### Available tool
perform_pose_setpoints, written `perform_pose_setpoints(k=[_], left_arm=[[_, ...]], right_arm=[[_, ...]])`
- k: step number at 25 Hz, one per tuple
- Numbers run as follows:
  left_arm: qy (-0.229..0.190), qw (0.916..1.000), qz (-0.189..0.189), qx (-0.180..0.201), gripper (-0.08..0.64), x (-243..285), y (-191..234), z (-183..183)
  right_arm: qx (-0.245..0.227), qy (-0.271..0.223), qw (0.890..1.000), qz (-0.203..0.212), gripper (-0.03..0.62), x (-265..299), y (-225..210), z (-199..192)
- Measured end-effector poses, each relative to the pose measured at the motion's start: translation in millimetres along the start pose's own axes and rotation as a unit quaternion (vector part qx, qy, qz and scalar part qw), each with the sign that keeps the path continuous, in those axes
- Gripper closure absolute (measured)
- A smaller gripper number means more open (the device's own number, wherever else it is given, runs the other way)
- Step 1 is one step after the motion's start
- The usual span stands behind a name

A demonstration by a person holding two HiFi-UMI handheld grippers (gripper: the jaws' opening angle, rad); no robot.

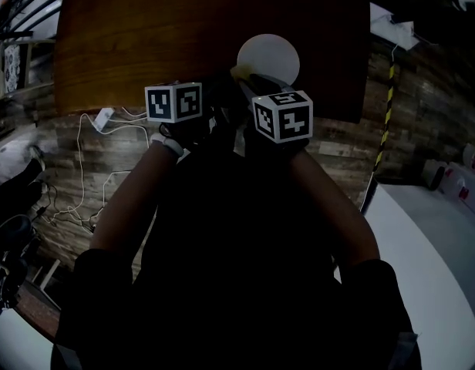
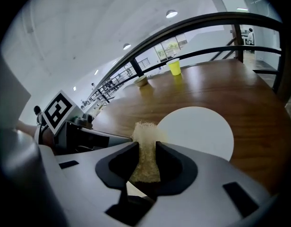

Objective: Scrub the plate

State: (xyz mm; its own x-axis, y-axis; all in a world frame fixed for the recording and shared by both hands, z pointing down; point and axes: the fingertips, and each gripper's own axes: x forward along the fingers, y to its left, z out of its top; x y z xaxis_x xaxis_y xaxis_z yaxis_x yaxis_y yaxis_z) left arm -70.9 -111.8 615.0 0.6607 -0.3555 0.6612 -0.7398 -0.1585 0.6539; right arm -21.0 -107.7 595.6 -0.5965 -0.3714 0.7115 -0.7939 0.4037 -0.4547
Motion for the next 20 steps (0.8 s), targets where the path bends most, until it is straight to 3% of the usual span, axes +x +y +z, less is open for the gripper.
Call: perform_pose_setpoints(k=[7,14,17,20], left_arm=[[0.012,0.9999,-0.009,0.003,0.526,13,-4,-2],[0.024,0.9995,-0.012,0.016,0.526,21,-15,-4],[0.028,0.9993,-0.013,0.021,0.526,24,-20,-4],[0.031,0.9991,-0.015,0.023,0.526,30,-24,-2]], right_arm=[[0.083,-0.023,0.996,-0.037,0.472,-23,-58,-2],[0.142,-0.068,0.984,-0.089,0.472,-63,-105,2],[0.153,-0.080,0.981,-0.091,0.472,-71,-111,1],[0.123,-0.077,0.987,-0.074,0.472,-72,-99,0]])
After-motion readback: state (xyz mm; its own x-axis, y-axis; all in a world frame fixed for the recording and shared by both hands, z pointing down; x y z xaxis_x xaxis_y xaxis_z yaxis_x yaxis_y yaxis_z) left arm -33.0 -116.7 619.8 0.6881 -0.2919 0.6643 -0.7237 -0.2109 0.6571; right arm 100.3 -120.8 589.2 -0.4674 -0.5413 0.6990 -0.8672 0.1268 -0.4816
